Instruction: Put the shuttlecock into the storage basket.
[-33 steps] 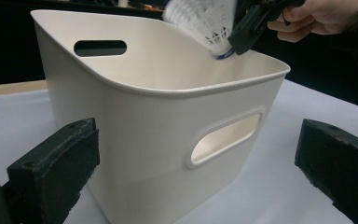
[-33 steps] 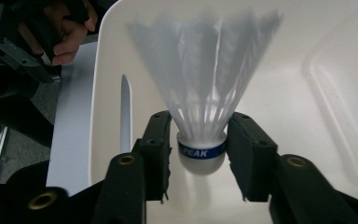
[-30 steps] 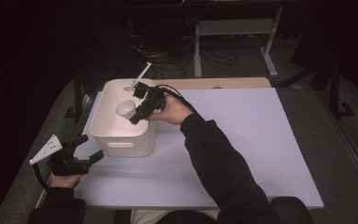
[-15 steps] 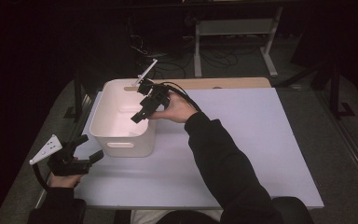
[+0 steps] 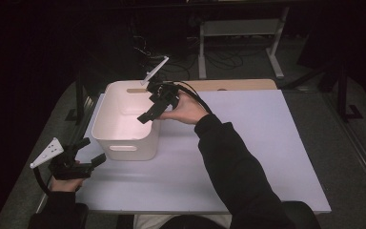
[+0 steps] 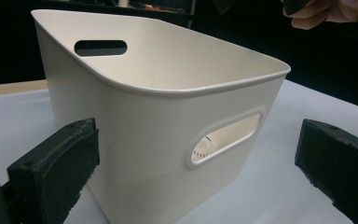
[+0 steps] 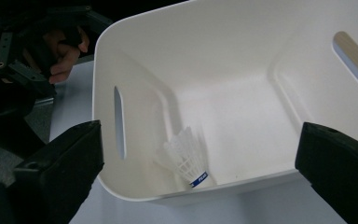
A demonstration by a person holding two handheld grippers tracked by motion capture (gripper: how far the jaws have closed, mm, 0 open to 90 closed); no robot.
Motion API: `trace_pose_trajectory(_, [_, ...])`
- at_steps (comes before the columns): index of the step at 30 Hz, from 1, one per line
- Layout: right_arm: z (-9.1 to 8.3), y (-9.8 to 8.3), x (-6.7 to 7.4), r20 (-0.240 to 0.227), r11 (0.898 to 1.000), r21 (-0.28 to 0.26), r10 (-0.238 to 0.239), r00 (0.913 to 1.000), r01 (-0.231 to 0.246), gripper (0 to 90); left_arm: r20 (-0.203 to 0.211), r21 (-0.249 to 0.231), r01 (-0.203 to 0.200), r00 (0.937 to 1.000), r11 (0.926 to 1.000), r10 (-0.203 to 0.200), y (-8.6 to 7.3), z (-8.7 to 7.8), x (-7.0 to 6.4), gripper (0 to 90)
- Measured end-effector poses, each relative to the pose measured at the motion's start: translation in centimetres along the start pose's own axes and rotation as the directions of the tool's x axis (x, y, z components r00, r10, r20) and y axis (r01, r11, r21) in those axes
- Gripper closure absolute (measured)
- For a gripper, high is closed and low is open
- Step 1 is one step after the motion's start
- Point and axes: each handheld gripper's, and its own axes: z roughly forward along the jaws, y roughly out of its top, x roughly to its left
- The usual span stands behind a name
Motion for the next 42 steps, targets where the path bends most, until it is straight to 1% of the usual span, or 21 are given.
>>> trace_pose_trajectory(1, [-0.6,-0.2,0.0,0.013,1.000,-0.018,0.000,0.9999,0.000,0.0,0.000,0.000,0.000,1.0000,1.0000,0.000,0.0,0.0,0.0,0.0])
trace_pose_trajectory(2, [-0.6,-0.2,0.0,0.013,1.000,-0.018,0.000,0.9999,0.000,0.0,0.000,0.000,0.000,1.0000,1.0000,0.000,0.0,0.0,0.0,0.0])
trace_pose_trajectory(3, [-1.1,-0.4,-0.1,0.022,0.999,-0.032,0.005,0.9997,-0.004,0.0,0.000,0.002,-0.001,1.0000,1.0000,0.001,0.0,0.0,0.0,0.0])
trace_pose_trajectory(5, [-1.5,-0.6,-0.1,0.026,0.999,-0.045,0.005,0.9996,-0.003,0.0,-0.001,0.002,0.000,1.0000,1.0000,0.000,0.0,0.0,0.0,0.0])
trace_pose_trajectory(8, [-1.9,-0.9,-0.2,0.034,0.999,-0.053,0.008,0.9994,-0.006,0.0,-0.001,0.002,0.000,1.0000,1.0000,0.000,0.0,0.0,0.0,0.0])
trace_pose_trajectory(11, [-2.7,-1.6,-0.4,0.058,0.998,-0.061,0.020,0.9981,-0.016,0.0,-0.003,0.001,0.004,1.0000,1.0000,-0.004,0.0,0.0,0.0,0.0])
trace_pose_trajectory(13, [-2.9,-1.8,-0.4,0.065,0.998,-0.061,0.023,0.9976,-0.019,0.0,-0.003,0.001,0.004,1.0000,1.0000,-0.004,0.0,0.0,0.0,0.0])
trace_pose_trajectory(14, [-3.4,-2.2,-0.5,0.074,0.997,-0.073,0.029,0.9968,-0.024,0.0,-0.005,0.000,0.006,1.0000,1.0000,-0.006,0.0,0.0,0.0,0.0])
trace_pose_trajectory(15, [-3.4,-2.2,-0.5,0.074,0.997,-0.073,0.029,0.9968,-0.024,0.0,-0.005,0.000,0.006,1.0000,1.0000,-0.006,0.0,0.0,0.0,0.0])
trace_pose_trajectory(16, [-4.0,-2.8,-0.6,0.084,0.995,-0.093,0.039,0.9957,-0.031,0.0,-0.006,0.000,0.007,1.0000,1.0000,-0.007,0.0,0.0,0.1,0.0])
trace_pose_trajectory(18, [-4.3,-3.0,-0.6,0.085,0.995,-0.097,0.044,0.9954,-0.035,0.0,-0.006,0.002,0.007,1.0000,1.0000,-0.007,0.0,0.0,0.0,0.0])
trace_pose_trajectory(19, [-4.7,-3.6,-0.7,0.093,0.994,-0.105,0.048,0.9945,-0.038,0.0,-0.007,0.003,0.006,1.0000,1.0000,-0.006,0.0,0.1,0.0,0.0])
trace_pose_trajectory(24, [-5.1,-4.1,-0.8,0.100,0.993,-0.111,0.053,0.9935,-0.042,0.0,-0.008,0.004,0.005,1.0000,1.0000,-0.005,0.0,0.1,0.0,0.0])
trace_pose_trajectory(25, [-5.9,-4.9,-0.8,0.113,0.992,-0.122,0.057,0.9919,-0.043,0.0,-0.009,0.005,0.006,0.9999,1.0000,-0.006,0.0,0.1,0.0,0.0])
trace_pose_trajectory(31, [-6.7,-5.8,-0.8,0.120,0.988,-0.143,0.067,0.9905,-0.050,0.0,-0.012,0.005,0.009,0.9999,0.9999,-0.009,0.0,0.1,0.0,0.0])
trace_pose_trajectory(33, [-7.5,-6.8,-0.8,0.125,0.984,-0.168,0.077,0.9892,-0.056,0.0,-0.012,0.007,0.007,0.9999,0.9999,-0.007,0.0,0.2,0.0,0.0])
trace_pose_trajectory(35, [-7.5,-6.8,-0.8,0.125,0.984,-0.168,0.077,0.9892,-0.056,0.0,-0.012,0.008,0.007,0.9999,0.9999,-0.007,0.0,0.2,0.0,0.0])
trace_pose_trajectory(36, [-7.6,-7.1,-0.8,0.126,0.983,-0.172,0.080,0.9888,-0.058,0.0,-0.013,0.008,0.008,0.9999,0.9999,-0.008,0.0,0.2,0.0,0.0])
trace_pose_trajectory(37, [-7.9,-7.9,-0.9,0.136,0.984,-0.169,0.086,0.9870,-0.062,0.0,-0.014,0.008,0.008,0.9999,0.9999,-0.008,0.0,0.2,0.0,0.0])
trace_pose_trajectory(41, [-8.0,-8.3,-1.0,0.136,0.983,-0.169,0.095,0.9862,-0.071,0.0,-0.014,0.007,0.009,0.9999,0.9999,-0.009,0.0,0.2,0.0,0.0])
trace_pose_trajectory(42, [-8.1,-8.7,-1.1,0.139,0.982,-0.177,0.099,0.9853,-0.074,0.0,-0.015,0.008,0.009,0.9998,0.9999,-0.009,0.0,0.2,0.1,0.0])
